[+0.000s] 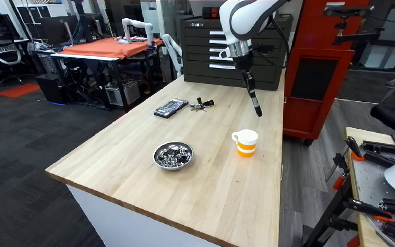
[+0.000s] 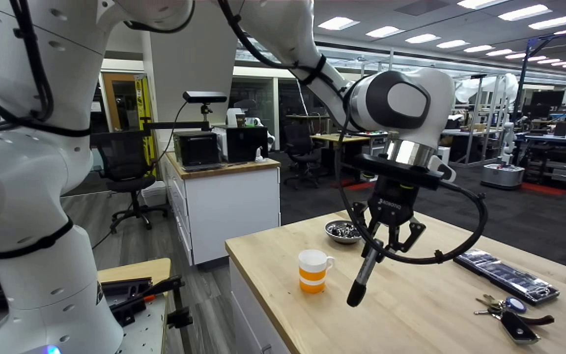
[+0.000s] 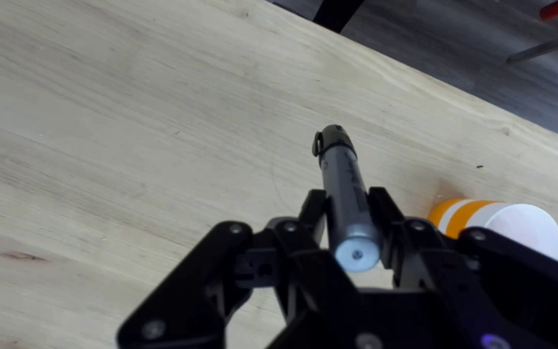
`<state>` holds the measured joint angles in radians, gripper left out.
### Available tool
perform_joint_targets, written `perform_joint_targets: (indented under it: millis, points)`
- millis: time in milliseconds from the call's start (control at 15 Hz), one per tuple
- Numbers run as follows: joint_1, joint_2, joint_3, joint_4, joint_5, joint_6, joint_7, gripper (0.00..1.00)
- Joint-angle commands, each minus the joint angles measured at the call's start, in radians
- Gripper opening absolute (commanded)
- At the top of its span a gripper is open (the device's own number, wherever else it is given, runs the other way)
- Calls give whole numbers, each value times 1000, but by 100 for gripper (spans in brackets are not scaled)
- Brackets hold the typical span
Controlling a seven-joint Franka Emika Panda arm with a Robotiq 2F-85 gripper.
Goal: Put the black marker on the table
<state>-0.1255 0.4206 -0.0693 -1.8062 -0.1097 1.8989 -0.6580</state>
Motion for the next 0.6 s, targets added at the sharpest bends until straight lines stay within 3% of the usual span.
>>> perform_joint_targets:
  millis: [0,200,267,333,533]
  points:
    - [-11,91,-3,104,-80,-75,6,7]
    - [-28,148,0,151,-97,-78,-4,7]
    - [-34,162,5,161,-92,-67,-7,52]
    - [-41,173,10,169,-87,-54,-17,53]
    - [-51,186,20,173,-82,0,-35,72]
